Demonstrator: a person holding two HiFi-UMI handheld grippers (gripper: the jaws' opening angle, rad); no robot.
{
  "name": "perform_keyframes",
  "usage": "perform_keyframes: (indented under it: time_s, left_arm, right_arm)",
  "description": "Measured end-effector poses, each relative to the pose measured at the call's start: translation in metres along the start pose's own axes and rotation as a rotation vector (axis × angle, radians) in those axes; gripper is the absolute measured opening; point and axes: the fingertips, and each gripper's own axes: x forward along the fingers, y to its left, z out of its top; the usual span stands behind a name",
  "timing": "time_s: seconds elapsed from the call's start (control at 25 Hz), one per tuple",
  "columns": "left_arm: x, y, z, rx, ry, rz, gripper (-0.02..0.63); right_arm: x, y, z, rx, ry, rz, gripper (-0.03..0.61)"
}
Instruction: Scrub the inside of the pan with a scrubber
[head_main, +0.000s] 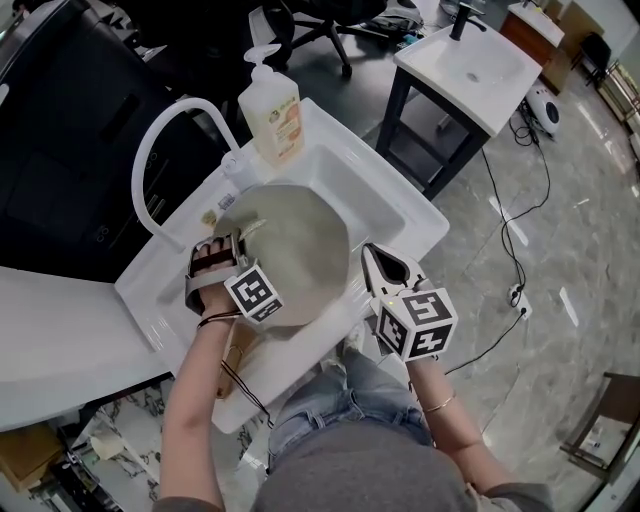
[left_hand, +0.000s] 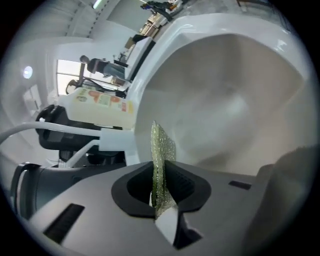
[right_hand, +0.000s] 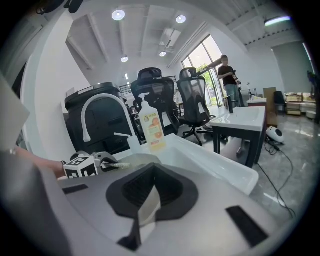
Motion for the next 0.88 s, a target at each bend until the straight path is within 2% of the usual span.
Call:
perform_keyframes:
  time_s: [0.12,0.28,0.48,0.68,0.88]
  left_arm:
    - [0.001,-0.029,-0.006,-0.021,0.045,-0.156,0.062]
    - [-0.006,-0.043,-0.008,-0.093,0.073,-0.276,0.058]
    - [-0.02,-0.061,-0.011,-0.051,0.1,-0.397,0.058]
    - [-0.045,-0.081,-0.003,-0.008,0.06,-0.528,0.057]
    - [-0.075,-0.109,0.019,-0.028,-0.007,-0.751,0.057]
  right_arm:
    - [0.0,0.0,0.0,0.002,-0.002,0.004,0.011]
    - [-0.003,-0.002,0.0,0.003,-0.003,0.004,0.011]
    - [-0.005,-0.001,0.001,0.006,-0.01,0.009,0.011]
    - [-0.009,-0.004,0.004,0.005,-0.016,0.008,0.011]
    - [-0.013,-0.007,0.005,0.008,-0.023,0.007,0.011]
